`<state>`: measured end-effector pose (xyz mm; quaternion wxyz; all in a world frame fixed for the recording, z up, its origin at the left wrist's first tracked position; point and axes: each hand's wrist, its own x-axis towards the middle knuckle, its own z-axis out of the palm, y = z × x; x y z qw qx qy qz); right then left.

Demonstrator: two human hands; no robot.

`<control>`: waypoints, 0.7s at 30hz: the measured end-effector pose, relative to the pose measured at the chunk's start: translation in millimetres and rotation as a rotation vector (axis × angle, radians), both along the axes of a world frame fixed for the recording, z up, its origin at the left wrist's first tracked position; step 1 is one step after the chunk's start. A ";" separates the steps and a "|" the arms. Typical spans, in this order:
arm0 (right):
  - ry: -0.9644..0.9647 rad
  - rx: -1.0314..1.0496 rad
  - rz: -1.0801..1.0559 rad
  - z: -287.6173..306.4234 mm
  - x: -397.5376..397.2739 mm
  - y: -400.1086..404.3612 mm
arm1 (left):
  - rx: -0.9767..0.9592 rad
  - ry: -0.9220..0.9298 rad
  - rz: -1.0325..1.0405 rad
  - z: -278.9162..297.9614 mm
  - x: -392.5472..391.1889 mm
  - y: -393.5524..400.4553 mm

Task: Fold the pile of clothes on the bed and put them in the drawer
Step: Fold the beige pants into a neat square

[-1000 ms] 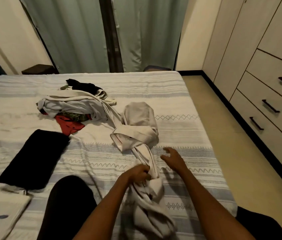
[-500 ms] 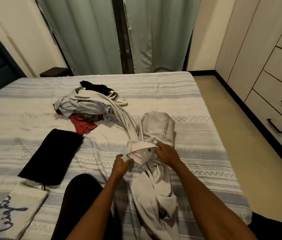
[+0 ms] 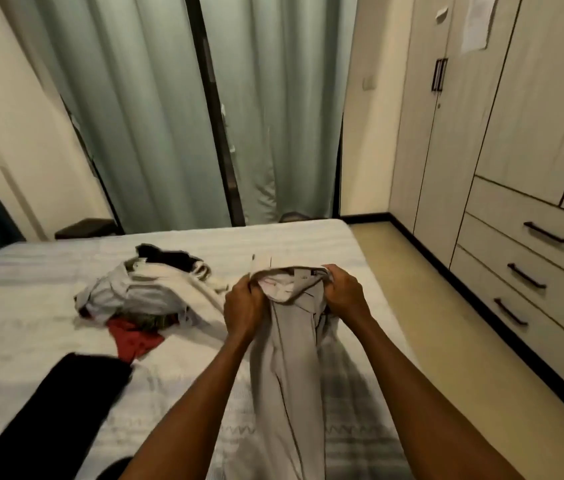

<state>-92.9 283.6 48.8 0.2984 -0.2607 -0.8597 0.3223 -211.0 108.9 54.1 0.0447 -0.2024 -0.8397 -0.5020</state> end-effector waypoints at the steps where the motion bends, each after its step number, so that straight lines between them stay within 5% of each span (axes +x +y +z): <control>1: 0.000 0.049 0.014 21.0 -4.0 6.8 | 0.006 0.066 0.021 28.9 -7.7 5.7; 11: 0.160 0.563 -0.211 223.1 0.4 56.3 | -0.022 0.502 0.128 237.5 -35.9 18.0; 15: -0.005 0.764 -0.307 289.8 16.8 69.1 | -0.170 0.782 0.206 308.2 -40.1 9.4; 21: -0.063 0.798 -0.479 349.8 44.6 83.3 | -0.051 1.010 0.180 389.2 -40.3 -3.8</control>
